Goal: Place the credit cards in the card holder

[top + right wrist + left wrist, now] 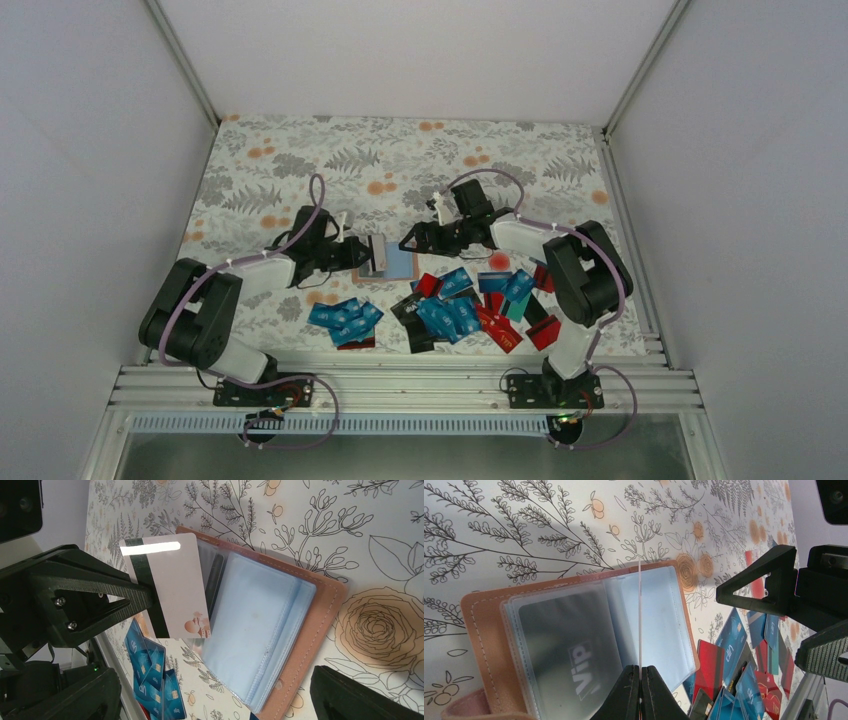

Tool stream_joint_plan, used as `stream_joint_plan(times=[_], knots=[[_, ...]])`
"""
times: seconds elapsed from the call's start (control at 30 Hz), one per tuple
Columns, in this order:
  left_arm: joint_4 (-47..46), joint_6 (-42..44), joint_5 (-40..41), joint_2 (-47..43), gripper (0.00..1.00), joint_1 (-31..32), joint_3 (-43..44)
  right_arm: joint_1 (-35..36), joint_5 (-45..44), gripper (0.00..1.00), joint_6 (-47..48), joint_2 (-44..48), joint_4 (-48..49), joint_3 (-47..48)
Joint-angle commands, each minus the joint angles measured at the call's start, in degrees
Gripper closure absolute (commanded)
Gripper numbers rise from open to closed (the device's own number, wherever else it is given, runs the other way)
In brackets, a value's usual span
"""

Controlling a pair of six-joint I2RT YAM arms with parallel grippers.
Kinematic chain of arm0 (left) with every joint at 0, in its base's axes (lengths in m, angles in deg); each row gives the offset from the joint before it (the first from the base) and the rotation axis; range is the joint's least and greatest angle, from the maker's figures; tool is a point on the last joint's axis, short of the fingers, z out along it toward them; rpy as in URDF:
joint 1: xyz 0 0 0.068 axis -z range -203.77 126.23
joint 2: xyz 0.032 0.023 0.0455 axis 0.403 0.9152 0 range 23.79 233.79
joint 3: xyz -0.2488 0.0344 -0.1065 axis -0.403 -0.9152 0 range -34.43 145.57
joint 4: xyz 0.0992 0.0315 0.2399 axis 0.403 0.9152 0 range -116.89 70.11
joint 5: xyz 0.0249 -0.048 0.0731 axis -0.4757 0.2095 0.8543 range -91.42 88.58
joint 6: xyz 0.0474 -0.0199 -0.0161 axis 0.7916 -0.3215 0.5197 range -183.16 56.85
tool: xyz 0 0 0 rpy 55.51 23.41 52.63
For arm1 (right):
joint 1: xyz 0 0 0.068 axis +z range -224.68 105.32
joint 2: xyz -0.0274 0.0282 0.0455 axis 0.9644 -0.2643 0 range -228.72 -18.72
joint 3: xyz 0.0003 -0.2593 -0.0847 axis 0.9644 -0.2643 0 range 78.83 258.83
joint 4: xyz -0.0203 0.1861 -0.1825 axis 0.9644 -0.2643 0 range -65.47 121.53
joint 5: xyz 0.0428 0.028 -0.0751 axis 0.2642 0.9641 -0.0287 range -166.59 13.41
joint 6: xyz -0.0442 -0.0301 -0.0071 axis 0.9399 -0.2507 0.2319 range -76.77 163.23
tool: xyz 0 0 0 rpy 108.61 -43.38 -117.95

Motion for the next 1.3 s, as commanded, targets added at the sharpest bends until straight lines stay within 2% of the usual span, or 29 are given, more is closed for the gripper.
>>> stream_joint_plan(times=[0.0,0.47,1.27], knots=[[-1.6,-0.3,1.5,0.6,0.98,-0.3,-0.9,-0.4,1.0,0.05,0.8,-1.5,1.9,-1.0],[-3.6,-1.9,-0.2,2.0,0.98,-0.3,-1.9,-0.4,2.1,0.05,0.5,-2.8,2.8,-1.4],[-18.6,-13.8,-5.8,6.6,0.98,-0.2,-6.7,-0.1,3.0,0.08,-1.9,-1.7,6.1,-6.5]])
